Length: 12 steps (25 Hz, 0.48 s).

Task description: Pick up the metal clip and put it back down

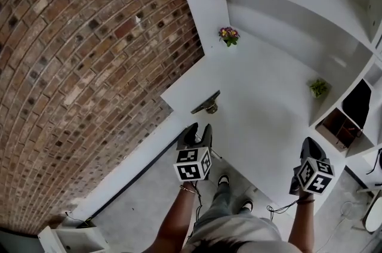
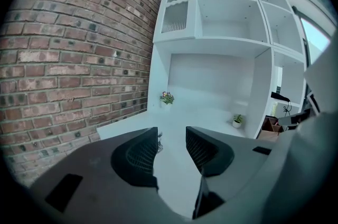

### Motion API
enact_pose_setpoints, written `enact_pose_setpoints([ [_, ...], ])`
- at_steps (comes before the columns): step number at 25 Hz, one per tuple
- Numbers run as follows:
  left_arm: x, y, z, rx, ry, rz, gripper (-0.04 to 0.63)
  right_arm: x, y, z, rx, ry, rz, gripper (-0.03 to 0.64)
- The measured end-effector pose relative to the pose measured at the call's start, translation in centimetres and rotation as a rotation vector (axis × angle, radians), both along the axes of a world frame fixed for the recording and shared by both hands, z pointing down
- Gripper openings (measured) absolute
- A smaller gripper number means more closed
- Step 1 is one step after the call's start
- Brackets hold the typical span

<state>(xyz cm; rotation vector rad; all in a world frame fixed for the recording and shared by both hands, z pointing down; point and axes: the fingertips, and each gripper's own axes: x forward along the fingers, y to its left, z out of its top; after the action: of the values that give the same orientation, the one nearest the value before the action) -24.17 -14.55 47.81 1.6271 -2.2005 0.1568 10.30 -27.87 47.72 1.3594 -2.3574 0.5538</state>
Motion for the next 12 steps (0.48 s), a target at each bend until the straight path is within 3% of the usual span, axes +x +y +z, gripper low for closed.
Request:
enact_pose_setpoints([
  [12, -2.4, -3.5, 2.3, -0.099, -0.042, 0.147, 0.163, -1.0, -0.9, 0.4, -0.015, 0.047, 0.074, 0.002],
])
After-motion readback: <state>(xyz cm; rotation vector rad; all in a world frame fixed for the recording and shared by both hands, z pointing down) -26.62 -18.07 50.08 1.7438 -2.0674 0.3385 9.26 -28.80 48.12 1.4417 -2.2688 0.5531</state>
